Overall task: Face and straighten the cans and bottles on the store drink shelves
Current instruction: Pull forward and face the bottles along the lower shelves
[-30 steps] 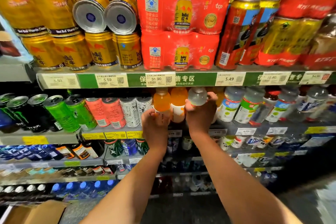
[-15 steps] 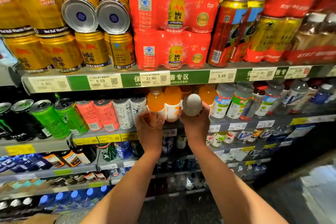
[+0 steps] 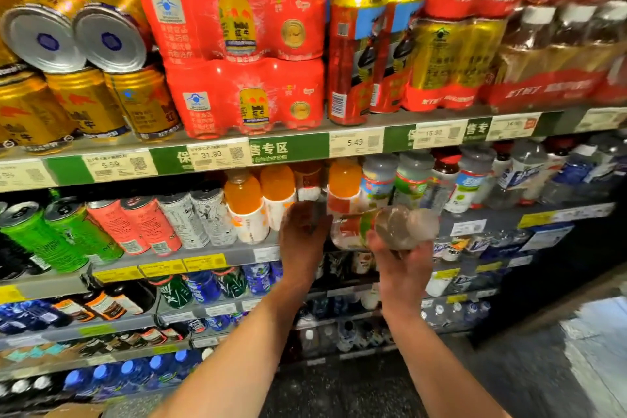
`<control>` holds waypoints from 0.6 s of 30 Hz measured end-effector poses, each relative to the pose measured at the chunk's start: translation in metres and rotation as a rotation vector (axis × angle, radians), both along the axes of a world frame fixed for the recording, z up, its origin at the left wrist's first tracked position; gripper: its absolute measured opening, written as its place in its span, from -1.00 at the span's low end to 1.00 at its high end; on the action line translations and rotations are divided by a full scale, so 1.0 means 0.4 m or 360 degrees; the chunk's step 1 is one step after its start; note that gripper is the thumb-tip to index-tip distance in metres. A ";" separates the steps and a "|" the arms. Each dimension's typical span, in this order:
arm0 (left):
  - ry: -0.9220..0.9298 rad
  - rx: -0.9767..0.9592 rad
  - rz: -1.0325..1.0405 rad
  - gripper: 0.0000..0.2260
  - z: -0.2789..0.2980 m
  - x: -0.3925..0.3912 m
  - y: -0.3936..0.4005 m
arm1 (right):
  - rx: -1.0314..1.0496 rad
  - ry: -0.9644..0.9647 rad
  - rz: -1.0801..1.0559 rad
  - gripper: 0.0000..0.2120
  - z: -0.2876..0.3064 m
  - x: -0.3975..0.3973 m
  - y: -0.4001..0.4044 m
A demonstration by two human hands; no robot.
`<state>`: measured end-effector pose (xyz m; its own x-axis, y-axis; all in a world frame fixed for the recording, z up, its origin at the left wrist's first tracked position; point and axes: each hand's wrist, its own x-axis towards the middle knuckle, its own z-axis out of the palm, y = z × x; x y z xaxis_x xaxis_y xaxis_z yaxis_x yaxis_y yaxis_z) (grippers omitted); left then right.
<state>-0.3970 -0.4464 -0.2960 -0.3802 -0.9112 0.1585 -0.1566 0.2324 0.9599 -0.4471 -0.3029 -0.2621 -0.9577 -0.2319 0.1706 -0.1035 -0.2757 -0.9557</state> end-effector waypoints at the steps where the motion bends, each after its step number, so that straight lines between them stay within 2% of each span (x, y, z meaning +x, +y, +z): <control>1: 0.0070 -0.0006 -0.0023 -0.77 0.005 -0.025 0.015 | 0.0000 0.0011 -0.0007 -0.42 -0.001 -0.018 0.025; 3: 0.0175 -0.0120 -0.0023 -0.70 0.002 -0.075 0.028 | 0.0018 0.0001 0.0015 -0.40 0.000 -0.052 0.072; 6: 0.0023 -0.0055 -0.0030 -0.57 0.019 -0.137 0.035 | -0.0006 -0.0040 0.0055 -0.41 0.003 -0.104 0.126; 9: -0.0080 -0.0066 0.0125 -0.40 -0.001 -0.182 0.031 | -0.0019 -0.0049 0.0049 -0.43 -0.005 -0.159 0.160; 11: -0.0163 -0.0071 0.0189 -0.29 -0.008 -0.204 0.036 | 0.0032 -0.0065 0.0072 -0.37 -0.012 -0.192 0.176; 13: -0.0197 -0.0074 0.0247 -0.28 -0.020 -0.220 0.038 | 0.0077 -0.0059 0.0099 -0.31 -0.016 -0.218 0.187; 18: -0.0122 -0.0060 0.0287 -0.43 -0.013 -0.227 0.053 | 0.0106 -0.0017 0.0207 -0.21 -0.015 -0.254 0.199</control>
<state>-0.4877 -0.4252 -0.3013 -0.2235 -0.9596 0.1709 -0.2714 0.2297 0.9347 -0.5488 -0.2234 -0.2682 -0.9206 -0.3643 0.1408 -0.0609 -0.2222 -0.9731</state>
